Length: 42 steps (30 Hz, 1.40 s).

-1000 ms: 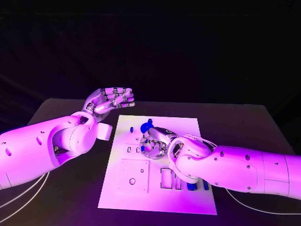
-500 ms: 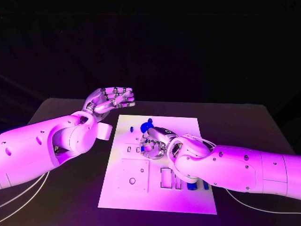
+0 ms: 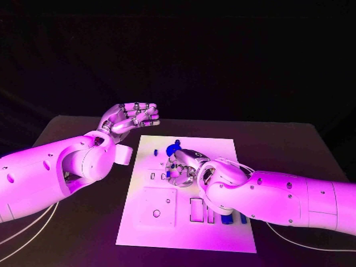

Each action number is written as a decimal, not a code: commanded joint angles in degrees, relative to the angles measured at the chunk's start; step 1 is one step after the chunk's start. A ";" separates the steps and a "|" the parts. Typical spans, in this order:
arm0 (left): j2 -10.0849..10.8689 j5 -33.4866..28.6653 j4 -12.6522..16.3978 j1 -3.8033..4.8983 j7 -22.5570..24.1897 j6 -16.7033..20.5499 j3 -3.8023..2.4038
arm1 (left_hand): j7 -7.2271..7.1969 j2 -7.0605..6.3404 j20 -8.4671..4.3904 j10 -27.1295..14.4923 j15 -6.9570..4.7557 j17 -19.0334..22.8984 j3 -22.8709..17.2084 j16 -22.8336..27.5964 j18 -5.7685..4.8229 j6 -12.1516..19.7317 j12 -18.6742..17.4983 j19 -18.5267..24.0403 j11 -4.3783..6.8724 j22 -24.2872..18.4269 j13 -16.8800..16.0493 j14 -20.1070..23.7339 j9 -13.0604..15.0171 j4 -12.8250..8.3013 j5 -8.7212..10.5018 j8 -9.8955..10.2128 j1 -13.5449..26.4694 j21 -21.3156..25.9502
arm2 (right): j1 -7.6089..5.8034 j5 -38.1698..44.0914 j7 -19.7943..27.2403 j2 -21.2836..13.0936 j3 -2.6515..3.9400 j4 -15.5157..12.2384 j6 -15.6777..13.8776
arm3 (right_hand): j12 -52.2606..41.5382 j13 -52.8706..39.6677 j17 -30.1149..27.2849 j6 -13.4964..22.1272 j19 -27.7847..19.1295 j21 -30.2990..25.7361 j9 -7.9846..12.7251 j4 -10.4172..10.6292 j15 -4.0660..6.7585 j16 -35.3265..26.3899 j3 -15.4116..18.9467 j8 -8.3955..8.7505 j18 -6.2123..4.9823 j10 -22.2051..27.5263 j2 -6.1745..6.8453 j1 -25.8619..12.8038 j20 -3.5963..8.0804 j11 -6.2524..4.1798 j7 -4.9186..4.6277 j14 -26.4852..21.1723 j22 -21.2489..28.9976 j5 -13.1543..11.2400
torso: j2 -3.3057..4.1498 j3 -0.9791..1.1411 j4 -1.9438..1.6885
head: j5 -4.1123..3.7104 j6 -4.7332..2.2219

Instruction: Assemble the parts on the task board

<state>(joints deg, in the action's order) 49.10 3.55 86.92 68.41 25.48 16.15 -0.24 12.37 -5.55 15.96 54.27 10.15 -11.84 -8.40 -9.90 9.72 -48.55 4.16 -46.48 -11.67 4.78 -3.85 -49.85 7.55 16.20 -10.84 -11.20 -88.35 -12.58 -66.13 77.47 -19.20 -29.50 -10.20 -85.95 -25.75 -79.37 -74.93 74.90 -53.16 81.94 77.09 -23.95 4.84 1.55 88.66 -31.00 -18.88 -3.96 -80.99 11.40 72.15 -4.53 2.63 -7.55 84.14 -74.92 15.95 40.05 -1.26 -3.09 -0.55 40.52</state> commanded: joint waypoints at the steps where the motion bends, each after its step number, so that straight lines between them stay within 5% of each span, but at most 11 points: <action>1: -0.15 0.13 -0.07 0.02 0.39 -1.16 -0.04 | 1.90 -0.13 0.33 0.29 -0.05 -0.09 -0.28 0.35 0.63 -0.23 -0.28 0.07 -0.12 -0.06 0.01 0.37 -0.08 0.00 0.35 0.21 -0.40 -0.14 | 0.20 0.64 0.09 0.14 -0.10 0.24 0.38 | 0.48 -1.61 10.33 0.80 -0.19 -0.45 0.39 0.41 -0.30 -0.07 0.10 0.55 0.35 0.58 0.66 -0.05 -0.18 0.21 -0.17 4.83 -2.95 0.24 | 0.00 0.05 0.00 | 0.03 0.00; 35: -0.11 0.13 -0.42 0.02 0.31 -1.16 -0.04 | 1.90 -0.13 0.33 0.29 -0.05 -0.09 -0.28 0.35 0.63 -0.23 -0.28 0.07 -0.12 -0.06 0.01 0.37 -0.08 0.00 0.35 0.21 -0.40 -0.14 | 0.23 0.31 1.07 0.03 -0.11 -0.19 -0.97 | 2.92 1.17 9.88 4.42 -0.72 -1.91 2.07 1.88 -1.55 -0.26 3.12 3.80 0.07 3.15 3.44 -1.66 -1.41 1.59 -1.59 4.70 -2.14 0.06 | -0.03 0.05 0.02 | 0.05 0.03; 38: -0.10 0.16 -0.46 0.02 0.26 -1.14 -0.04 | 1.90 -0.13 0.33 0.29 -0.05 -0.09 -0.28 0.35 0.63 -0.23 -0.28 0.07 -0.12 -0.06 0.01 0.37 -0.08 0.00 0.35 0.21 -0.40 -0.14 | 0.23 0.16 1.54 -0.09 -0.11 -0.31 -2.08 | 3.58 1.94 9.75 6.48 -0.92 -2.41 2.65 2.57 -1.86 -0.31 5.79 5.03 -0.01 3.96 3.43 -1.26 -1.64 1.98 -2.01 4.66 -1.84 0.19 | -0.02 0.04 0.03 | 0.05 0.03; 42: -0.10 0.45 -0.62 0.02 -0.05 -0.97 -0.04 | 1.91 -0.17 0.35 0.26 -0.03 -0.19 -0.31 0.46 0.63 -0.19 -0.30 0.16 -0.12 -0.12 0.02 0.40 -0.10 0.01 0.34 0.24 -0.34 -0.10 | 0.23 -0.40 2.95 -0.60 -0.11 -0.76 -4.42 | 5.12 4.27 9.69 8.95 -0.99 -3.13 4.09 5.85 -2.57 -0.36 16.43 6.53 -0.10 5.84 0.69 3.55 -2.32 2.71 -2.84 4.63 -1.65 0.65 | -0.06 0.06 -0.01 | 0.10 0.27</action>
<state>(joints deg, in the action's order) 49.09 3.60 86.29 68.41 25.35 15.96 -0.24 12.37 -5.55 15.96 54.27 10.15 -11.92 -8.40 -9.66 9.72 -48.55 4.16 -46.48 -11.67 4.75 -3.85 -49.85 7.53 16.20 -10.84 -11.20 -88.35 -12.58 -65.95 77.27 -18.34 -29.95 -10.31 -86.48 -27.53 -74.42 -70.85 74.93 -44.49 80.83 74.16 -20.00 10.44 -0.63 88.66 -15.43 -12.49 -3.97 -75.39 12.45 75.23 -6.50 5.36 -10.32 84.03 -74.95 16.32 40.01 -1.21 -3.07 -0.48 40.65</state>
